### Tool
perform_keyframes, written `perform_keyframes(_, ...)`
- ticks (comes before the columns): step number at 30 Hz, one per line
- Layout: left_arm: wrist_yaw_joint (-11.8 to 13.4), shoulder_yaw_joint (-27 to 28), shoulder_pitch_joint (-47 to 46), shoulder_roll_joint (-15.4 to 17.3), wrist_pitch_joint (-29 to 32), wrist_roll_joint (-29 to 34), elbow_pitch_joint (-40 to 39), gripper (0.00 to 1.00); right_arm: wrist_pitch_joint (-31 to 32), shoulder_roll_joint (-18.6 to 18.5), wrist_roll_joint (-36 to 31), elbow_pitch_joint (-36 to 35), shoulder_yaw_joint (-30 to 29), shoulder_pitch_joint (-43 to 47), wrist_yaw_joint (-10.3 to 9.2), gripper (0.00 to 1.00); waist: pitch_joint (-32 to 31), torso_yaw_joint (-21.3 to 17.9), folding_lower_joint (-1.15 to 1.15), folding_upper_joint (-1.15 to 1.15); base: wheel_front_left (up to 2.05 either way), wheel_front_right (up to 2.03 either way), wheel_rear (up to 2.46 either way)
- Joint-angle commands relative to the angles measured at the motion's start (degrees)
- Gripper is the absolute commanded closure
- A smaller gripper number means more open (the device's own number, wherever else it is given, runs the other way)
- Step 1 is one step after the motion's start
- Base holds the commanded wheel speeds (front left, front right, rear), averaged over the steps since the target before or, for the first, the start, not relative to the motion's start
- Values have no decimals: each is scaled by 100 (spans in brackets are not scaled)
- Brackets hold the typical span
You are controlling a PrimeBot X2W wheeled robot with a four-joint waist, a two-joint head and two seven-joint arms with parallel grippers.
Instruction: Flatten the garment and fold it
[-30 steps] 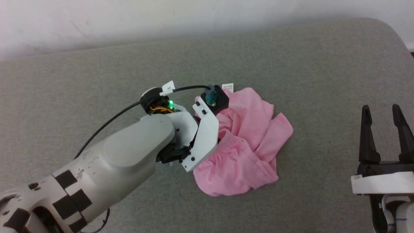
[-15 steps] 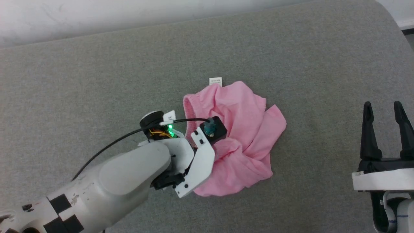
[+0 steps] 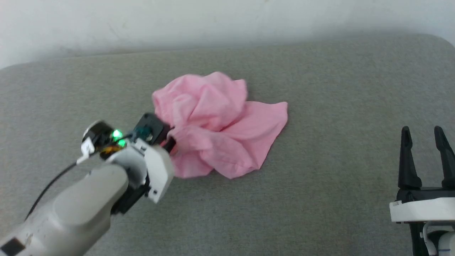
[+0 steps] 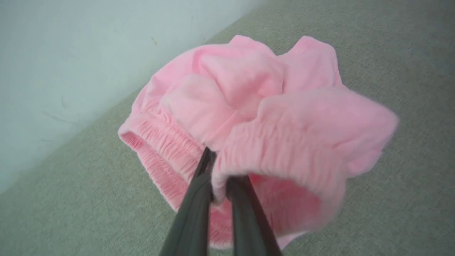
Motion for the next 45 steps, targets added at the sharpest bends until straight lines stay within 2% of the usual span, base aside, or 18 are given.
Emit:
perform_keyframes(1,202,50,383,99,-174,-73,-17,100,-27,12,-30,1,-17,67,-11,0,-247,375,1,0,0,0,0)
perform_keyframes(3,391,46,717,188,-294,-134,29,100,-27,12,-37,4,5,77,-11,0,-259,460,1,0,0,0,0)
perform_keyframes(6,530,-24,1217,174,-382,-299,134,100,-27,12,-59,10,40,91,-11,0,-265,576,1,0,0,0,0)
perform_keyframes(12,495,-182,1869,-179,-493,-611,378,100,-27,12,-136,46,77,117,-11,0,-315,734,1,0,0,0,0)
perform_keyframes(13,511,-148,1905,-239,-573,-649,400,77,-27,12,-168,46,87,109,-11,0,-326,750,1,0,0,0,0)
perform_keyframes(14,552,-95,1912,-287,-696,-659,406,0,-27,12,-207,38,86,84,-11,0,-339,763,1,0,0,0,0)
perform_keyframes(19,994,293,1780,-366,-1516,-469,288,0,-27,12,-471,-122,3,-241,-11,0,-394,807,1,0,0,0,0)
perform_keyframes(20,994,293,1780,-366,-1516,-469,288,0,-27,12,-471,-122,3,-241,-11,0,-394,807,1,0,0,0,0)
perform_keyframes(23,1425,599,1689,-334,-1779,-160,47,0,-27,12,-706,-226,23,-561,-11,0,-402,845,1,0,0,0,0)
perform_keyframes(27,1980,1114,1739,-341,-1842,413,-513,0,-27,-6,-1097,-266,229,-1056,-11,0,-371,929,1,0,0,0,0)
perform_keyframes(30,2311,1567,1965,-368,-1845,944,-1017,0,-27,-214,-1121,-156,456,-1465,-11,0,-311,1002,1,0,0,0,0)
perform_keyframes(34,2558,2018,2346,-434,-1846,1439,-1453,0,-27,-749,-1037,246,1024,-2037,-11,0,-215,1110,1,0,0,0,0)
perform_keyframes(36,2574,2219,2528,-479,-1846,1601,-1596,0,-27,-1013,-948,483,1285,-2369,-11,0,-149,1188,1,0,0,0,0)
perform_keyframes(41,2436,2648,2965,-692,-1847,1773,-1666,0,-12,-1612,-606,1410,2123,-3223,-11,0,49,1423,1,0,0,0,0)
perform_keyframes(45,2253,2985,3283,-1000,-1847,1914,-1695,0,551,-2104,-127,2295,3288,-3909,-11,0,227,1670,1,0,0,0,0)
